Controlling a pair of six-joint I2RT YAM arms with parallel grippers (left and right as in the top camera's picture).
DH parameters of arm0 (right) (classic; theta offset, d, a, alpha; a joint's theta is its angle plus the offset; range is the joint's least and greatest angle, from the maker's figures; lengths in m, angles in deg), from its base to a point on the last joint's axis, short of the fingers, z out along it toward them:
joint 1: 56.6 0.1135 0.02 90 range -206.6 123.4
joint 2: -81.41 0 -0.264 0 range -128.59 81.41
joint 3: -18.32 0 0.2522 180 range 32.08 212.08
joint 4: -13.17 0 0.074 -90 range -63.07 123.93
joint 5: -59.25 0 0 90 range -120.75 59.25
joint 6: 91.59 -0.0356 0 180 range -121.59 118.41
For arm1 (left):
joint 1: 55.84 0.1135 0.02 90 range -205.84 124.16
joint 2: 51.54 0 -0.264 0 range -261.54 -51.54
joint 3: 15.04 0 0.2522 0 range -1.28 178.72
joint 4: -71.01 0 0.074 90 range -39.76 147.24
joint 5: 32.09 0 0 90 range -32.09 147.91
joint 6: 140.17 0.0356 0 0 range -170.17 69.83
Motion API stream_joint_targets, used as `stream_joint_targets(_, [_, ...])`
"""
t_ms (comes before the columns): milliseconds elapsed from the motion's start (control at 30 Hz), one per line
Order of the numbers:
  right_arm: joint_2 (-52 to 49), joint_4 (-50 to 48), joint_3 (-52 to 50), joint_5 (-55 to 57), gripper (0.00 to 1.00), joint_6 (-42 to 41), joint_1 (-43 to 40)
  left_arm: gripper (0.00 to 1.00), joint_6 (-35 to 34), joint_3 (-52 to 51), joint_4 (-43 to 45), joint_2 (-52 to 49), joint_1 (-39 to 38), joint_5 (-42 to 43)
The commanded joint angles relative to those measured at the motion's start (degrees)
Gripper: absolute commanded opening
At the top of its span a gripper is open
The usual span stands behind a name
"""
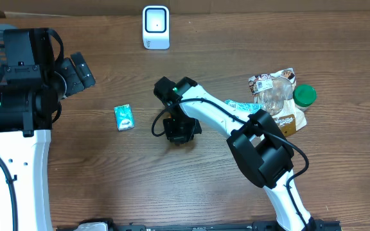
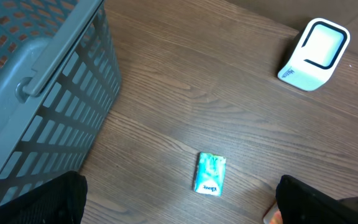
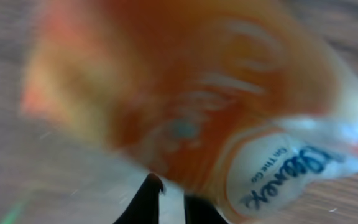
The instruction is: Scan the item barcode
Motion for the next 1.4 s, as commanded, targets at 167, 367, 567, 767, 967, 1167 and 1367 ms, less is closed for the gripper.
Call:
stream_joint_targets(167, [1.8,-5.4,-0.2,9.1,0.07,-5.6,-6.0,0.99,1.2,0.5,0.2,0.8,0.2,-0.6])
stream_joint_targets(367, [1.8,-16.1,-0.2,4.7,0.05,-3.3,-10.1,1.00,1.2,0.5,0.2,0.8,0.2,-0.6])
stream_joint_targets(567, [1.8,-23.4,0.1,-1.2,0.08,0.9,-11.9,1.00,1.2,0.5,0.2,0.8,0.2,-0.6])
stream_joint_targets(767, [3.4,-15.2,5.5,-8.0,0.29,4.1,-14.5,1.00,1.2,0.5,0.2,0.8,0.2,-0.6])
stream_joint_targets(967, [6.7,-5.3,9.5,-7.3,0.40,1.7,-15.0,1.00,1.2,0.5,0.2,0.8,0.2,-0.6])
stream_joint_targets(1167, [6.3,-6.9,3.5,-0.7,0.23,-7.2,-13.5,0.99,1.2,0.5,0.2,0.6,0.2,-0.6])
stream_joint_targets(1367, [6.3,-14.8,-4.1,5.3,0.18,-11.0,-11.1,1.00,1.2,0.5,0.2,0.5,0.2,-0.6])
